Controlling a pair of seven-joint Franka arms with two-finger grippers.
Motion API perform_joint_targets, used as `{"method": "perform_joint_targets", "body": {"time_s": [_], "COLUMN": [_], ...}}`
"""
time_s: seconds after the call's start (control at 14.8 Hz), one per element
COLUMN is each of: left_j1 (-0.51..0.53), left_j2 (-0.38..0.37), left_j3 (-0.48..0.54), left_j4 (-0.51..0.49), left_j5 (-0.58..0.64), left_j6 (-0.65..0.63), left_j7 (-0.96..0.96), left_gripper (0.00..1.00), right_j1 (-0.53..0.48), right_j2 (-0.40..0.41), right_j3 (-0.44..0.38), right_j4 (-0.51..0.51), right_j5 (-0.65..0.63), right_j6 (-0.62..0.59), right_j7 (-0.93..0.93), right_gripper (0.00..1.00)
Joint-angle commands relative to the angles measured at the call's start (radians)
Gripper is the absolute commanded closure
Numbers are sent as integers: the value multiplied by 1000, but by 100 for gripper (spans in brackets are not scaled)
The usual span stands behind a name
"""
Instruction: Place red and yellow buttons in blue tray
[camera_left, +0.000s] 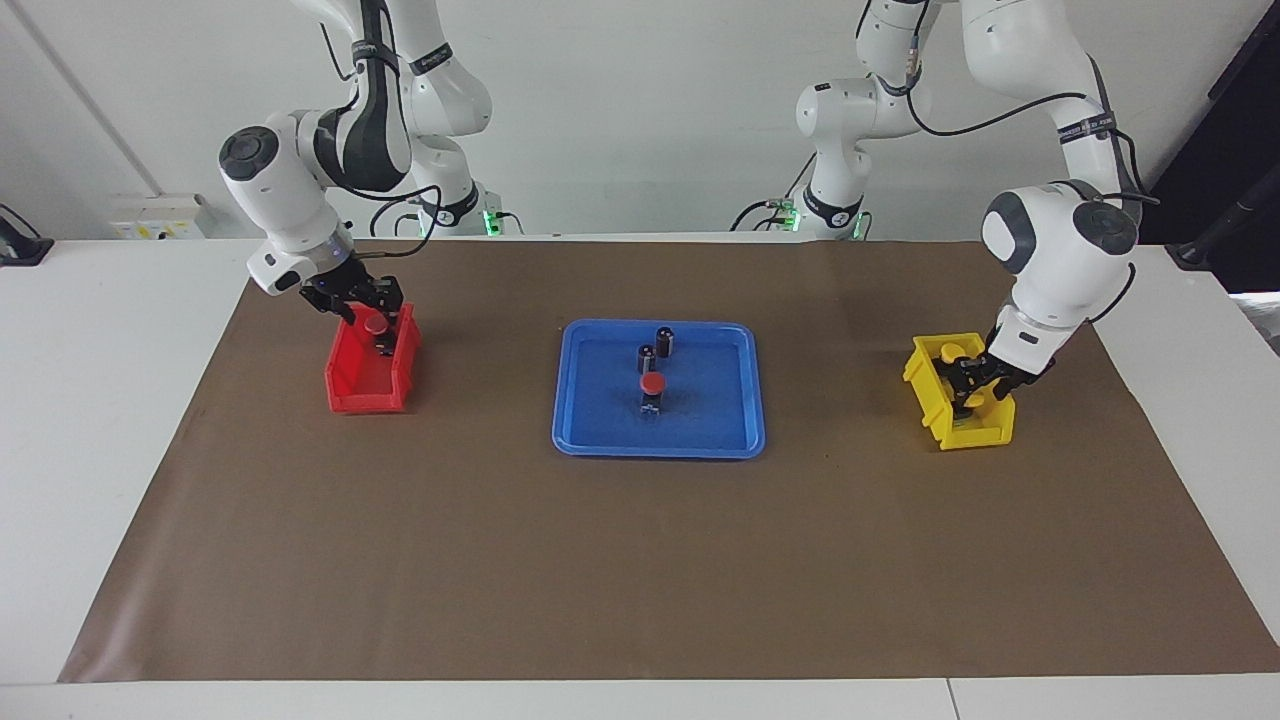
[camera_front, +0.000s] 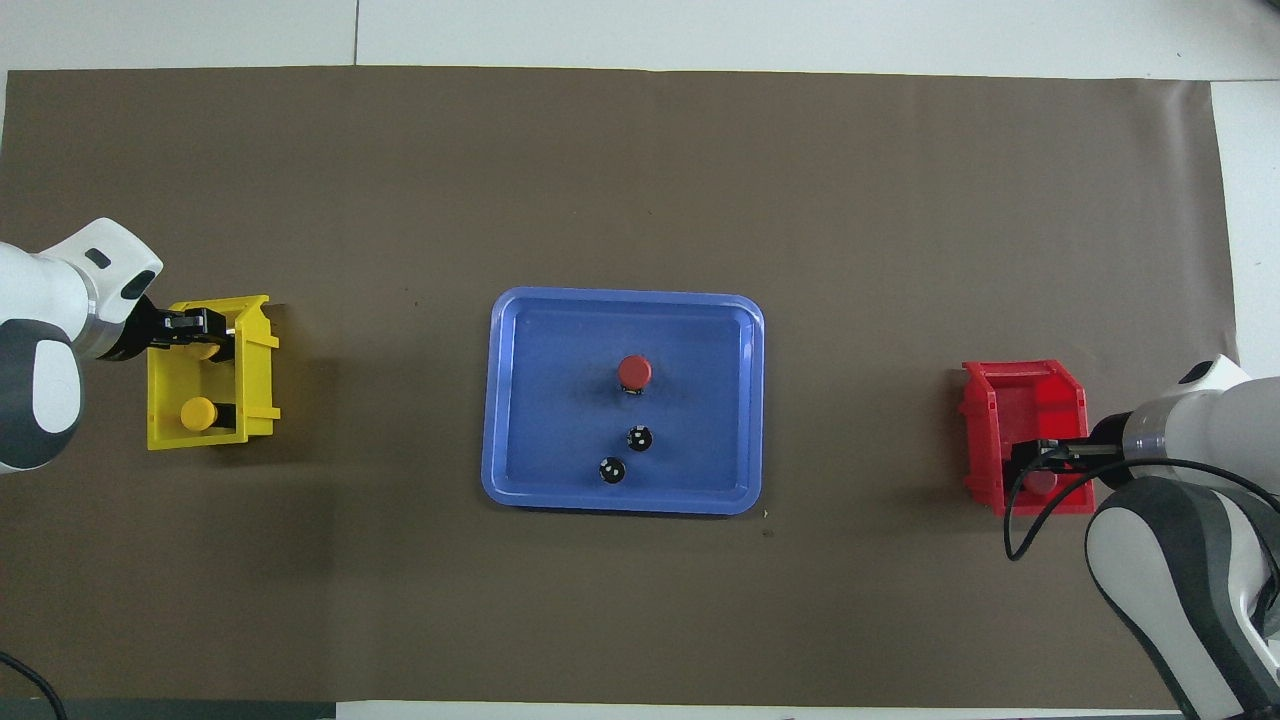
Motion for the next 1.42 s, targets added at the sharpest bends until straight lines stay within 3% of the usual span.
{"method": "perform_joint_targets", "body": {"time_s": [0.0,0.27,0.34,0.4,0.47,0.67,1.01,1.35], "left_j1": [-6,-8,-8,-12,-17,-32,-146,-437], "left_j2": [-8,-11,-11,-11,-10,1,1,-36], "left_j3": [5,2,2,3,3,3,6,-4], "left_j4": [-28,-38,-38,-38,-32,68,397,332], "left_j5": [-9,-9,-9,-9,-9,-11,10,31], "left_j6": [26,26,26,28,28,-61,-409,-416], "left_j7": [-13,-13,-16,-16,-18,-21,-94,-542], "left_gripper": [38,43,59,94,99,99,99,99], "right_j1": [-21,-27,-35,-35,-35,-38,-36,-51], "right_j2": [-6,-2,12,14,14,14,11,11], "right_j3": [13,13,13,13,13,13,13,13], "right_j4": [-26,-46,-49,-54,-55,-61,-84,-87], "right_j5": [-18,-27,-27,-27,-27,-26,-27,-27], "right_j6": [40,49,51,62,65,71,86,86], "right_j7": [-30,-51,-57,-60,-68,-88,-97,-138], "right_gripper": [31,34,34,34,35,35,41,59]}}
